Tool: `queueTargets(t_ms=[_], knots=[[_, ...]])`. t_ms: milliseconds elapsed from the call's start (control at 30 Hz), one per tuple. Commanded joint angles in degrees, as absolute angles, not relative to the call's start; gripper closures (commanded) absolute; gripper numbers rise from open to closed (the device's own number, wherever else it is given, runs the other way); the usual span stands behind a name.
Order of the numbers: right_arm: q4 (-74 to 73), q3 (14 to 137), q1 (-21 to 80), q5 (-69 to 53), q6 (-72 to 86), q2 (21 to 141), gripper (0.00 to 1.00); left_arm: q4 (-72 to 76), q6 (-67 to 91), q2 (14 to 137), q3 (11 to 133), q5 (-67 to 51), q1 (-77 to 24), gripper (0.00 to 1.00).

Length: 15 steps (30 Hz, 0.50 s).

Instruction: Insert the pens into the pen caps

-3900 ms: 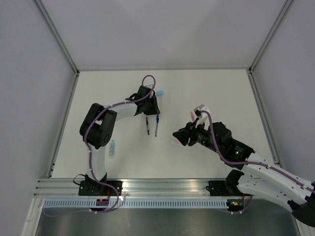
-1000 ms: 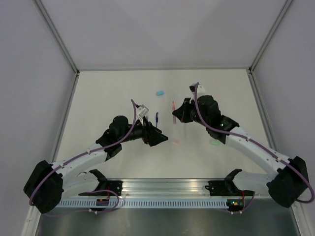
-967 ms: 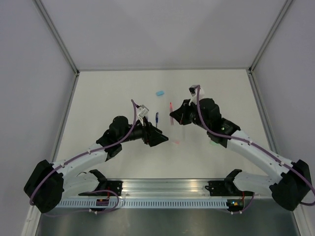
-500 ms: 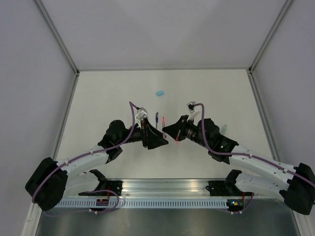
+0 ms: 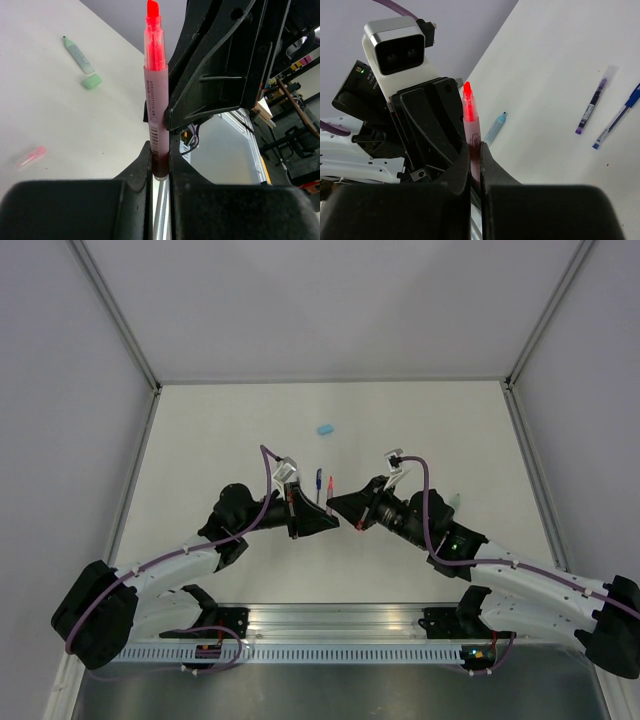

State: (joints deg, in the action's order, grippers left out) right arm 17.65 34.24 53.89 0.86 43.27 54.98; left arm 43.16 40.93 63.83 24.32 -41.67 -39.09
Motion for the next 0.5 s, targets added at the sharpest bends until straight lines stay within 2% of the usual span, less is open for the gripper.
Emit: queueTargets(t_ms=[0,33,67,133,167,267,400,467], knots=[[20.48,32.96,54.49,2.2,43.51,54.49,0.99,46.85,40.61,63.11,24.52,-43.68,-39.37,0.94],[20.3,32.96,54.49,2.11,43.16,54.41,0.96,46.85,40.52,63.02,24.52,-43.77,-39.37,0.98],[19.0,33.22,54.49,2.02,42.37,54.14,0.87,46.41,40.34,63.02,24.61,-43.77,-39.37,0.98],[16.1,34.62,54.49,3.68,40.96,53.53,0.77,44.92,39.3,62.84,25.05,-43.07,-39.37,0.98],[12.34,35.24,54.49,4.39,39.22,52.39,0.68,42.13,38.68,62.41,25.31,-41.76,-39.29,0.98],[3.56,37.08,54.49,6.06,36.49,48.88,0.56,36.84,35.6,61.09,26.28,-37.38,-39.02,0.98],[-10.0,40.6,54.49,8.69,29.55,46.93,0.52,28.24,33.14,57.06,26.72,-30.61,-38.23,0.98],[-14.56,41.05,54.58,13.78,31.19,47.11,0.52,24.1,31.3,55.47,27.24,-24.56,-38.23,0.98]])
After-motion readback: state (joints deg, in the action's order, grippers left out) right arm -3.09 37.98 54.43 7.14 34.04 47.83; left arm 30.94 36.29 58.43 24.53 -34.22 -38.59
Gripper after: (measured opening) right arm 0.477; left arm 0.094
